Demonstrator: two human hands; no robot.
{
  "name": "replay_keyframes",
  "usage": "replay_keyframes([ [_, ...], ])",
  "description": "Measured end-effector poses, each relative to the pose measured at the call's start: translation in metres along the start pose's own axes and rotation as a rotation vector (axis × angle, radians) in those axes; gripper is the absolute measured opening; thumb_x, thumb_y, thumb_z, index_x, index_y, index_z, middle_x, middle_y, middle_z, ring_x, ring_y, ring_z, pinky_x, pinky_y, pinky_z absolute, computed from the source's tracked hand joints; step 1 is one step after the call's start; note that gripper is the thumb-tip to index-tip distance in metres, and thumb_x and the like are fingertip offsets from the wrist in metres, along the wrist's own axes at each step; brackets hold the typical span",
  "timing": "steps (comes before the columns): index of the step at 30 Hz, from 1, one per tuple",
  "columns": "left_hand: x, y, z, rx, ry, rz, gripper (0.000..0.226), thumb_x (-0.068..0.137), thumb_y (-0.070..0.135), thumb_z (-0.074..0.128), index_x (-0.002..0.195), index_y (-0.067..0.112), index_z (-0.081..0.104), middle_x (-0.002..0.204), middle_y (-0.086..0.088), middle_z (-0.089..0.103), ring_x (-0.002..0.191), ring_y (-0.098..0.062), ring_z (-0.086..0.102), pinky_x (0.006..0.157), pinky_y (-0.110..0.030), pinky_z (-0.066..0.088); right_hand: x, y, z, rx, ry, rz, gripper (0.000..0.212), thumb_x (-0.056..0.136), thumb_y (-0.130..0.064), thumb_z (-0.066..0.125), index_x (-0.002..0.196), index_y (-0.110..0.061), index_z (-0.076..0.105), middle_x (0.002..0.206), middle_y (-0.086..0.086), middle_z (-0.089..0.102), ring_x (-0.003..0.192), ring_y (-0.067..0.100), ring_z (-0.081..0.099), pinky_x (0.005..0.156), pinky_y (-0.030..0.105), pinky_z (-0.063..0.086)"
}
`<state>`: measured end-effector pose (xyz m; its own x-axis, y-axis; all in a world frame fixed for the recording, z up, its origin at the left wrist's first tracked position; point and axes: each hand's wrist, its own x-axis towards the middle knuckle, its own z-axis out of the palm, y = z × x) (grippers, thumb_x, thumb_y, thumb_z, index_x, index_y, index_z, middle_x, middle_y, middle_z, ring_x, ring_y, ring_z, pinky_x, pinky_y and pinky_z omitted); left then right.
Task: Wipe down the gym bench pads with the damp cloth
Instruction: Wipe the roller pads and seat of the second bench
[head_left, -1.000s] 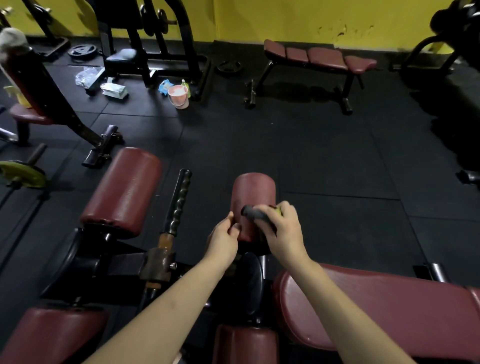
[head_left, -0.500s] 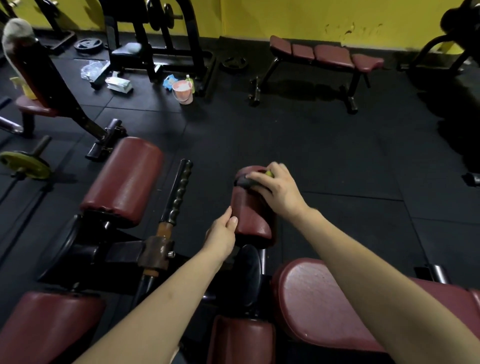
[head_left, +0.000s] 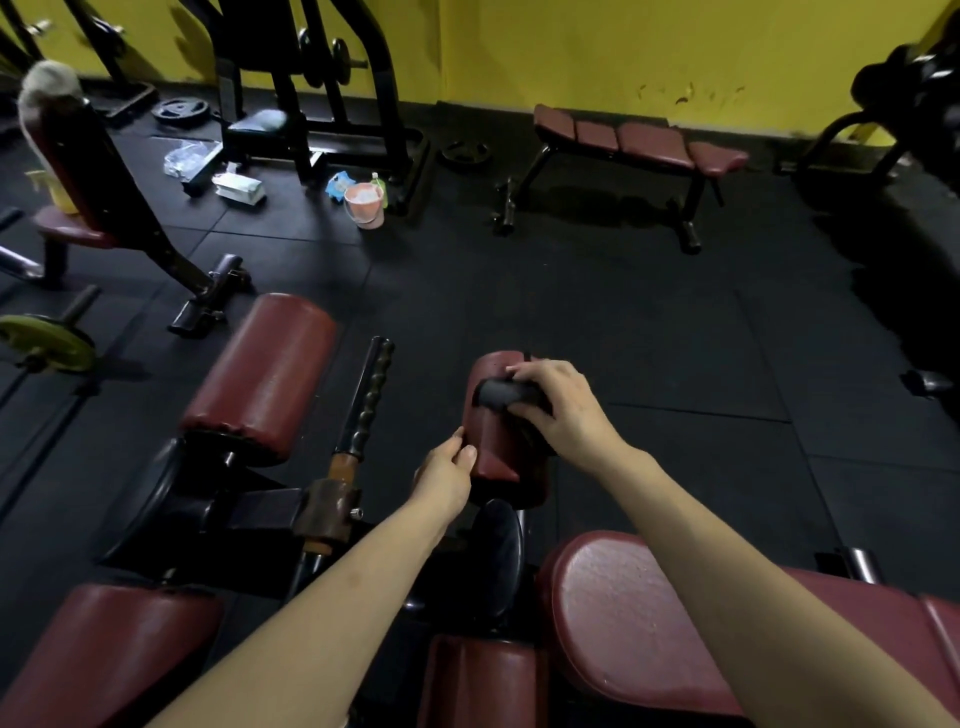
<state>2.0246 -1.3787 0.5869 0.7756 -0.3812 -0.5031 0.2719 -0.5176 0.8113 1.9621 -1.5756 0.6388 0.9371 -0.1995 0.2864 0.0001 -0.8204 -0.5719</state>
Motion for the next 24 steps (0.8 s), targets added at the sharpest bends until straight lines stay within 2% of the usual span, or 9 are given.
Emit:
replay_keyframes([
  [2,0.000,0.002,-0.002,0.014,-0.008,-0.007,0.043,0.106,0.038,0.047,0.149,0.042,0.047,0.140,0.003,0.061,0.128,-0.018,0.056,0.114,-0.042,0.044,-0.007,0.001,0.012,-0.220,-0.017,-0.025,0.031,0.097,-0.037,0.063,0.128,-0.036,0.062,0.154,-0.012,0.046,0.145,0.022,0.035,0.118,0.054,0.027],
  [4,0.000,0.005,-0.003,0.014,-0.008,-0.011,0.044,0.106,0.036,0.047,0.150,0.039,0.048,0.140,0.003,0.061,0.128,-0.019,0.056,0.114,-0.042,0.045,-0.017,-0.003,0.020,-0.263,0.060,0.084,0.036,0.099,-0.033,0.061,0.132,-0.045,0.061,0.158,-0.004,0.038,0.147,0.027,0.030,0.120,0.054,0.024],
  [8,0.002,0.006,-0.002,0.006,-0.008,-0.008,0.044,0.107,0.032,0.049,0.151,0.035,0.047,0.141,0.002,0.061,0.126,-0.018,0.058,0.111,-0.039,0.047,-0.034,-0.021,0.029,0.029,0.156,0.278,0.059,0.100,-0.019,0.057,0.149,-0.049,0.043,0.152,-0.005,0.043,0.140,0.020,0.039,0.116,0.049,0.039],
  [10,0.002,0.007,-0.001,0.010,0.002,-0.007,0.043,0.107,0.028,0.048,0.149,0.037,0.049,0.136,0.006,0.063,0.120,-0.013,0.059,0.105,-0.031,0.048,-0.029,-0.033,0.030,0.238,0.173,0.453,0.066,0.098,-0.039,0.060,0.156,-0.047,0.030,0.155,-0.013,0.040,0.143,0.011,0.035,0.119,0.042,0.034],
  [13,0.005,0.007,0.000,0.005,0.029,-0.011,0.043,0.108,0.023,0.047,0.149,0.035,0.050,0.135,0.008,0.063,0.113,-0.009,0.058,0.092,-0.022,0.044,-0.011,-0.044,0.039,0.217,0.172,0.611,0.061,0.086,-0.072,0.057,0.140,-0.047,0.044,0.148,-0.014,0.039,0.139,0.015,0.035,0.115,0.049,0.036],
  [15,0.007,0.005,0.002,0.024,0.031,0.009,0.044,0.108,0.023,0.047,0.150,0.035,0.050,0.136,0.007,0.064,0.115,-0.010,0.061,0.092,-0.020,0.045,-0.005,-0.046,0.050,0.091,0.178,0.641,0.052,0.086,-0.068,0.061,0.129,-0.041,0.049,0.142,-0.007,0.039,0.134,0.022,0.037,0.106,0.055,0.043],
  [17,0.008,0.003,0.003,0.056,0.042,0.026,0.044,0.107,0.026,0.047,0.150,0.037,0.049,0.140,0.003,0.063,0.122,-0.014,0.061,0.096,-0.022,0.045,-0.006,-0.043,0.059,0.000,0.207,0.578,0.046,0.091,-0.056,0.065,0.129,-0.034,0.050,0.136,0.000,0.040,0.129,0.028,0.039,0.101,0.056,0.045],
  [21,0.005,0.002,0.002,0.087,0.054,0.027,0.045,0.108,0.031,0.047,0.153,0.038,0.045,0.149,0.002,0.056,0.133,-0.019,0.054,0.102,-0.023,0.040,0.013,-0.025,0.057,-0.033,0.234,0.449,0.036,0.095,-0.040,0.066,0.127,-0.028,0.053,0.126,0.001,0.044,0.116,0.027,0.044,0.099,0.053,0.044],
  [24,0.004,0.001,0.001,0.079,0.039,0.010,0.047,0.108,0.033,0.047,0.155,0.036,0.043,0.155,0.002,0.050,0.142,-0.021,0.047,0.114,-0.029,0.034,0.045,-0.011,0.053,0.003,0.267,0.484,0.037,0.096,-0.038,0.065,0.130,-0.027,0.052,0.127,0.004,0.046,0.117,0.030,0.045,0.098,0.057,0.044],
])
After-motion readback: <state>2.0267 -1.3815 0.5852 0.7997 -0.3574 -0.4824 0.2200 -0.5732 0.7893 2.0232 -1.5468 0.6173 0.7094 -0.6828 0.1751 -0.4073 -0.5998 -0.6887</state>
